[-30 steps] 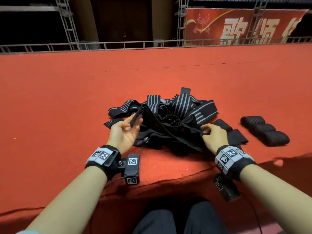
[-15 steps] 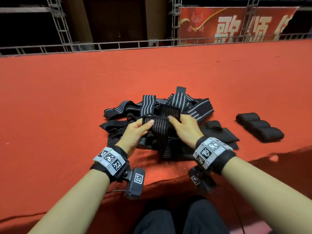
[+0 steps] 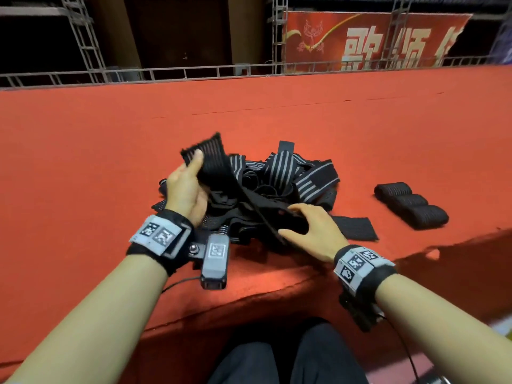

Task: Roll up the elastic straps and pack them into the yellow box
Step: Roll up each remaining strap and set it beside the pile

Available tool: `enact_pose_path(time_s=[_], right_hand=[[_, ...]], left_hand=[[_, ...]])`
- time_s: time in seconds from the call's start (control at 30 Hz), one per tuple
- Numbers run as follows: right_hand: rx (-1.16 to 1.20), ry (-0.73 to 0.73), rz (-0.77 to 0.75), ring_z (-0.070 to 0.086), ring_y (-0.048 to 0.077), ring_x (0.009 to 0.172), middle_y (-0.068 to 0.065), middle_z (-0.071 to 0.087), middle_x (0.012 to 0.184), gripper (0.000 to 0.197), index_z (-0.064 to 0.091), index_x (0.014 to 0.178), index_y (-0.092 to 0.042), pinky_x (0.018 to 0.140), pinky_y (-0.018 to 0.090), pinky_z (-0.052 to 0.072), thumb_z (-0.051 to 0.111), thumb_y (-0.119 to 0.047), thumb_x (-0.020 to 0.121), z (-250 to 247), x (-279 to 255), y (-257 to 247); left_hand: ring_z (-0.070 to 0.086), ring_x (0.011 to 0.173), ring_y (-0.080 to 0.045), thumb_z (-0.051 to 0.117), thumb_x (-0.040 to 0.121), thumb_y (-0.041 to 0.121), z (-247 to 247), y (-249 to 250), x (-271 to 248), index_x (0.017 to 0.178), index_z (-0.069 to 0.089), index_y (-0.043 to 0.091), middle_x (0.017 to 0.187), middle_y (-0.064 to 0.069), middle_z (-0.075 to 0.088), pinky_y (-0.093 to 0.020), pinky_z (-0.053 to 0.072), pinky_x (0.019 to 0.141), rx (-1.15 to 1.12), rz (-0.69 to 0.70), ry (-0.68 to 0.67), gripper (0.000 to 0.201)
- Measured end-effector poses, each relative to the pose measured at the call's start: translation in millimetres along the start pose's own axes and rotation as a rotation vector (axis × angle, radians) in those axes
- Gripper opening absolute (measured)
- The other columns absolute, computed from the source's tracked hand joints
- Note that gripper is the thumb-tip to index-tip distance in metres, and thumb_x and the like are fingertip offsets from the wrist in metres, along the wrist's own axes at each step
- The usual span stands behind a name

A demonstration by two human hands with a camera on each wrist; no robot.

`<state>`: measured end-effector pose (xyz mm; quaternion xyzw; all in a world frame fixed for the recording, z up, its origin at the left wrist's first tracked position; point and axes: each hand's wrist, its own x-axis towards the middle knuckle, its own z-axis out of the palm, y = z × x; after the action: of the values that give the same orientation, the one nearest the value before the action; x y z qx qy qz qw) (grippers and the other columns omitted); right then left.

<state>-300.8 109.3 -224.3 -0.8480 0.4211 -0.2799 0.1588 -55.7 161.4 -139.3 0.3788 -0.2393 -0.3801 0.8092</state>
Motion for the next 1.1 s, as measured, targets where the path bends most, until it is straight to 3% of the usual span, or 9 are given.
enact_pose_path(time_s=[0.1,0.23,0.43,0.6,0.7,0.8,0.87,0.97,1.1], right_hand=[[0.027,-0.053,0.083,0.046,0.014,0.128,-0.004,0.053,0.137,0.081,0.049,0.137,-0.020,0.109,0.029,0.034,0.064,-0.068,0.073,-2.3,-7.3,14.8],[-0.150,-0.090,-0.022,0.046,0.017,0.129,-0.004,0.051,0.140,0.101,0.044,0.141,-0.021,0.110,0.036,0.036,0.060,-0.082,0.062,7.7,-10.7,17.9],[-0.488,0.068,0.023,0.052,0.025,0.109,-0.005,0.066,0.110,0.039,0.065,0.115,-0.030,0.085,0.034,0.031,0.061,-0.017,0.079,1.0,-0.4,23.2],[-0.007,0.249,0.007,0.057,0.026,0.091,0.000,0.069,0.090,0.012,0.073,0.090,-0.020,0.075,0.028,0.034,0.071,-0.014,0.080,-15.5,15.6,24.5],[0.434,0.298,0.075,0.066,0.020,0.079,-0.001,0.072,0.080,0.006,0.072,0.081,-0.019,0.074,0.030,0.052,0.075,-0.014,0.080,-24.4,22.5,7.1],[0.598,0.312,0.040,0.066,0.013,0.074,-0.001,0.072,0.079,0.009,0.070,0.080,-0.021,0.072,0.026,0.053,0.073,-0.013,0.082,-21.3,29.5,-10.5],[0.595,0.292,-0.004,0.064,0.007,0.073,-0.003,0.071,0.079,0.010,0.070,0.081,-0.021,0.073,0.021,0.051,0.073,-0.012,0.082,-15.1,33.0,-24.1],[0.523,0.256,-0.058,0.063,0.000,0.075,-0.008,0.070,0.079,0.011,0.070,0.086,-0.018,0.072,0.016,0.048,0.071,-0.009,0.080,-9.1,35.6,-41.4],[0.320,0.188,-0.120,0.063,0.010,0.081,-0.008,0.069,0.084,0.014,0.070,0.092,-0.020,0.075,0.026,0.047,0.069,-0.015,0.078,-7.2,37.3,-45.3]], left_hand=[[0.069,0.086,-0.024,0.064,0.092,0.020,-5.5,25.0,17.1,0.110,0.060,0.002,0.103,-0.016,0.069,-0.038,0.056,0.079,-0.093,0.015,0.099,0.026],[0.070,0.095,-0.026,0.065,0.091,0.026,-22.2,34.2,28.6,0.098,0.065,0.006,0.104,-0.013,0.072,-0.050,0.055,0.084,-0.084,-0.047,0.194,0.020],[0.071,0.069,-0.013,0.064,0.092,0.016,-60.2,33.0,29.4,0.089,0.062,0.008,0.086,-0.005,0.075,-0.039,0.059,0.076,-0.103,-0.068,0.373,0.009],[0.065,0.078,-0.011,0.057,0.095,0.008,-85.6,27.4,31.5,0.102,0.061,0.006,0.104,-0.004,0.068,-0.023,0.055,0.061,0.068,-0.134,0.493,0.008],[0.058,0.112,-0.023,0.063,0.087,0.005,-88.3,16.4,36.6,0.132,0.045,0.000,0.135,-0.011,0.052,-0.028,0.050,0.087,0.562,-0.159,0.475,0.049],[0.036,0.136,-0.030,0.069,0.080,0.010,-61.3,4.6,17.7,0.147,0.033,0.010,0.147,-0.013,0.040,-0.039,0.029,0.115,1.149,0.131,0.267,0.076],[0.052,0.123,-0.021,0.067,0.085,0.012,-28.4,-2.5,-4.1,0.131,0.055,0.014,0.129,-0.001,0.059,-0.036,0.038,0.109,1.059,0.336,-0.087,0.047],[0.059,0.103,0.004,0.071,0.086,0.025,10.1,-11.3,-36.5,0.114,0.065,0.022,0.110,0.013,0.066,-0.012,0.042,0.094,1.039,0.350,-0.560,0.028],[0.063,0.099,-0.003,0.071,0.085,0.021,22.7,-26.2,-40.1,0.111,0.065,0.022,0.105,0.008,0.069,-0.014,0.046,0.088,1.214,0.409,-0.720,0.027]])
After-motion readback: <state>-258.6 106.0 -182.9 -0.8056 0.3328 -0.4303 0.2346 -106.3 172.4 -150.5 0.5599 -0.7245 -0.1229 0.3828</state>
